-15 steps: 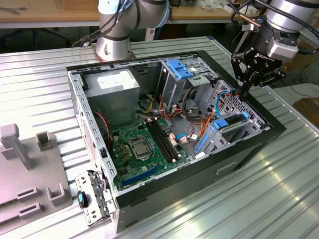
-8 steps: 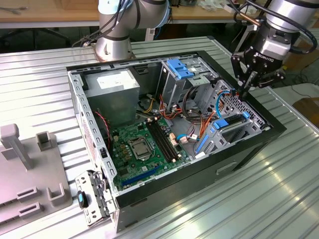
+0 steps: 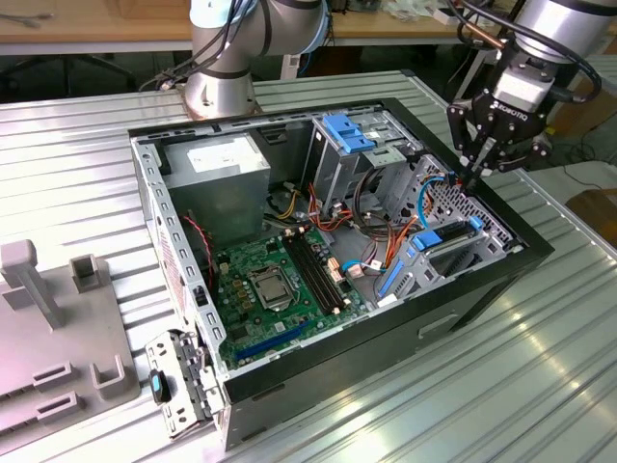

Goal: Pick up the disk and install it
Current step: 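Insert the first disk wire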

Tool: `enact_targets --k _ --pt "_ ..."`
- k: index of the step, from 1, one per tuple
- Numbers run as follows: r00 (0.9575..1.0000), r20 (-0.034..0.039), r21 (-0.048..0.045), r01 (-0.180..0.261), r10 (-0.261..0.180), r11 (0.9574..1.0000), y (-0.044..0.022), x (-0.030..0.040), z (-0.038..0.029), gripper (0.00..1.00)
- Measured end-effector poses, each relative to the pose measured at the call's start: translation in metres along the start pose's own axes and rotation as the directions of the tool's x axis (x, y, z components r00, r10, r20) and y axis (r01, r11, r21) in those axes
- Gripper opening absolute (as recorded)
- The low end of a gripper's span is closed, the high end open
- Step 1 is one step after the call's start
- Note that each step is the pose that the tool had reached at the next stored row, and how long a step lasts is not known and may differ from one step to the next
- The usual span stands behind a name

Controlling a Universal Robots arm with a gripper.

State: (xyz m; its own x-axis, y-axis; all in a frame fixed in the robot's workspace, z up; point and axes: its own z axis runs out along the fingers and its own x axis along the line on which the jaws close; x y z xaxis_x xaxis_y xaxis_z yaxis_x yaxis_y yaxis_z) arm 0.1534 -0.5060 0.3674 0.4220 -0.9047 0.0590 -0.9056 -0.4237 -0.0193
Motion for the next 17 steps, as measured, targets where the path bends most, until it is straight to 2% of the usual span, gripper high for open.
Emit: enact_targets --k 2,5,8,10,12,13,15,16,17 --pt "0.9999 -0.0003 -0.0009 -0.015 0.015 0.9999 0.0004 -0.0003 0.0000 0.16" --pt "0.9998 -0.0004 -0.0012 -0.021 0.021 0.9998 0.0075 -0.0034 -0.0003 0.16" --pt "0.9986 -0.0011 -0.0031 -0.053 0.053 0.9986 0.0087 -0.0040 -0.0003 0.16" --pt "0.9956 -0.0020 -0.0054 -0.093 0.093 0.9956 0.0089 -0.0041 -0.0003 0.16" --pt "0.9884 -0.0036 -0.0088 -0.152 0.152 0.9884 0.0088 -0.0041 -0.0001 0.16" --pt "0.9832 -0.0045 -0.0105 -0.183 0.183 0.9831 0.0088 -0.0041 0.0000 0.16" --pt "0.9763 -0.0057 -0.0124 -0.216 0.216 0.9762 0.0088 -0.0041 0.0000 0.16" --pt "0.9705 -0.0065 -0.0137 -0.241 0.241 0.9704 0.0088 -0.0041 0.0001 0.16" --pt "0.9665 -0.0071 -0.0146 -0.257 0.257 0.9664 0.0088 -0.0041 0.0003 0.16"
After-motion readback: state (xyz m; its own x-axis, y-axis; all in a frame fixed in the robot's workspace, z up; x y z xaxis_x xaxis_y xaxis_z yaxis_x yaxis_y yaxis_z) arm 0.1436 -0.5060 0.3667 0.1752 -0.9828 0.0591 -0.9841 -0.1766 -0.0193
